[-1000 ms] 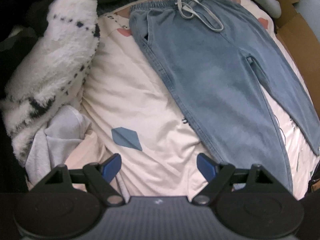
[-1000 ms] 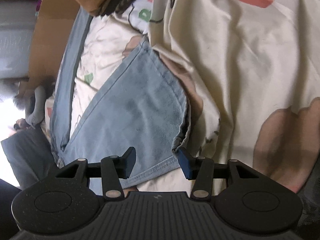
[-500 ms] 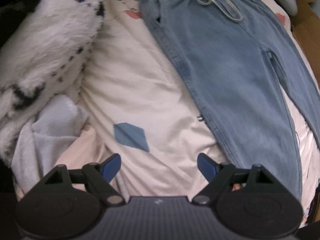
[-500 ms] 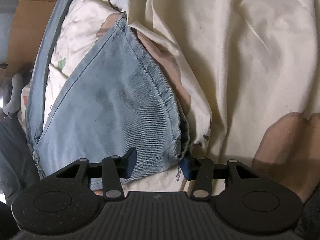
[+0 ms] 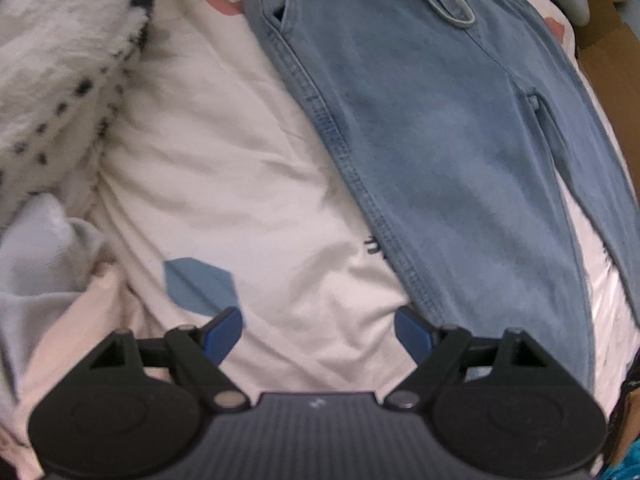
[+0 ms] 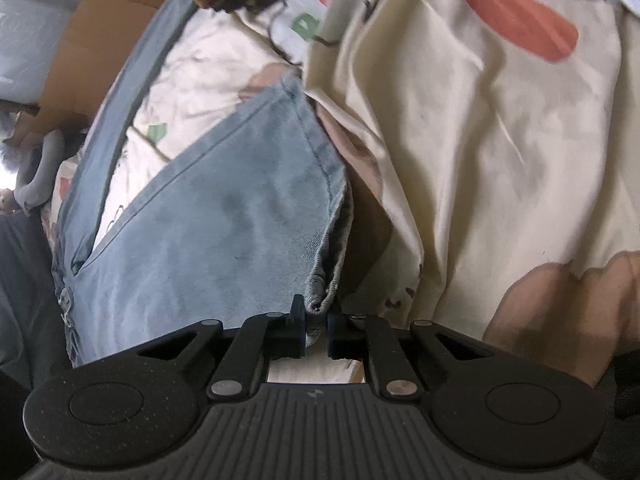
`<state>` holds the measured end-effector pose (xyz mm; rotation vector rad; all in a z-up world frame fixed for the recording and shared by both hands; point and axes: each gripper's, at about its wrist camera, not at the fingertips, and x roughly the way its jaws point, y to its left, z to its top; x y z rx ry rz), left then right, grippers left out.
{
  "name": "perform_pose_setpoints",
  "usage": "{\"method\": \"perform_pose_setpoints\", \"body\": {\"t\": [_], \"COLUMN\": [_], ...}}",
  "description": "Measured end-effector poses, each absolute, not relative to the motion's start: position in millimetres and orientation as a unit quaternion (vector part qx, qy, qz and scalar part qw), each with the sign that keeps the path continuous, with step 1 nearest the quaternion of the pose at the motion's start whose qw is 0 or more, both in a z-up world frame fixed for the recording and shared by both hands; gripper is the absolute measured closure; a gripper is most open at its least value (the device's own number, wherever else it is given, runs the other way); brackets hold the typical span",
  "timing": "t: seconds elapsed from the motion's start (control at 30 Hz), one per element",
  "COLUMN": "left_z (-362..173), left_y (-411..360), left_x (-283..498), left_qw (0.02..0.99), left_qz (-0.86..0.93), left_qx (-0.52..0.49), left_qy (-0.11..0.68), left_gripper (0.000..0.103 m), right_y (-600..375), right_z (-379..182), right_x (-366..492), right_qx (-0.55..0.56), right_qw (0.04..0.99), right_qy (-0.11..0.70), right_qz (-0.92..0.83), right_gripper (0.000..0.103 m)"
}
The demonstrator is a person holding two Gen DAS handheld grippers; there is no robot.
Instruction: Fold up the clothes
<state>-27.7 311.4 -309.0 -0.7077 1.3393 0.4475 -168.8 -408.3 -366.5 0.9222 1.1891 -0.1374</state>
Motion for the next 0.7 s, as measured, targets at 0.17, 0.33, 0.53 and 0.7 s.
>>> {"method": "perform_pose_setpoints", "body": {"t": [0.17, 0.33, 0.53, 0.7], "left_z": [-320, -331, -345, -356], "left_y": [313, 322, 333, 344], "left_x": [-18, -14, -16, -20], "left_qw": [0.712, 0.71, 0.707, 0.705], "left_qz": [0.17, 0.155, 0.173, 0.19], "left_qx": [-0.353, -0.426, -0.469, -0.49], "left_qy": [0.583, 0.539, 0.5, 0.476], "left_gripper": [0.019, 0.024, 0.037, 0.056], "right_y": [-402, -396, -395, -390], "right_z": [-346, -325, -303, -292], "right_x": [-164, -156, -149, -145], "right_qx": [0.4, 0.377, 0.359, 0.348], "right_qw": [0.741, 0.748, 0.756, 0.759], "right_qy": [0.535, 0.544, 0.546, 0.547], "right_qz": [-0.061, -0.048, -0.044, -0.05], "right_gripper": [0.096, 0.096, 0.096, 0.096]}}
